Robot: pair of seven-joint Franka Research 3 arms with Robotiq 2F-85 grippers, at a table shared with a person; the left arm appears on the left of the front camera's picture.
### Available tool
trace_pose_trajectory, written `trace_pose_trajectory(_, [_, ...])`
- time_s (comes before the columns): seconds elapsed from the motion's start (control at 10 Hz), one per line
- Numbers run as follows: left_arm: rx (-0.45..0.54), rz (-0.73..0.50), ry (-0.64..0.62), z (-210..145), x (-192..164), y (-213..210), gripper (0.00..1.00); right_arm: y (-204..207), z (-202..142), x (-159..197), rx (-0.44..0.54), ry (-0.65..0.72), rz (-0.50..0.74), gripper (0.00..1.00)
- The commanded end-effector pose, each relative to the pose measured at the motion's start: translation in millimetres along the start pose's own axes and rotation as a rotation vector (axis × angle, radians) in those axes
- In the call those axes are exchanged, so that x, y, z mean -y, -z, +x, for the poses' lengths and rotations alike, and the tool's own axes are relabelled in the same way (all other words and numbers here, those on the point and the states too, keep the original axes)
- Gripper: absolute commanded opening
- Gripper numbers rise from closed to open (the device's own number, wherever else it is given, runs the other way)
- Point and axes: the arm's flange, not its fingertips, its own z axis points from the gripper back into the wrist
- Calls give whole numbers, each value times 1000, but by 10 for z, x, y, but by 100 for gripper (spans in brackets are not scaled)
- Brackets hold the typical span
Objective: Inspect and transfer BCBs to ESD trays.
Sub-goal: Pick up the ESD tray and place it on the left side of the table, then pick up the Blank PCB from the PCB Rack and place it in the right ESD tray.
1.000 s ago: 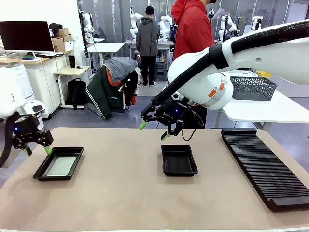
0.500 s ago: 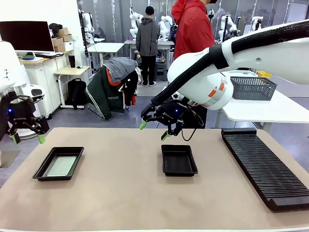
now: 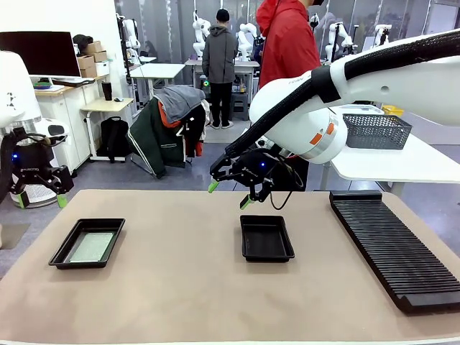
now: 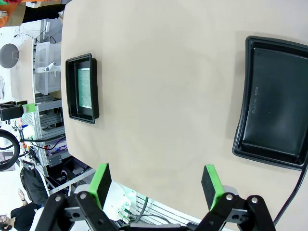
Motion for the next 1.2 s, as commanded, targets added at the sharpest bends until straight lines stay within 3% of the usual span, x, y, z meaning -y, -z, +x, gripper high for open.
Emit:
trace_pose_trajectory(0.0, [1, -4, -3, -10, -2, 18, 94, 8, 8, -14, 4, 14, -21, 100])
trace_pose_trajectory(1.1, [1, -4, -3, -10, -2, 18, 94, 8, 8, -14, 4, 14, -21, 100])
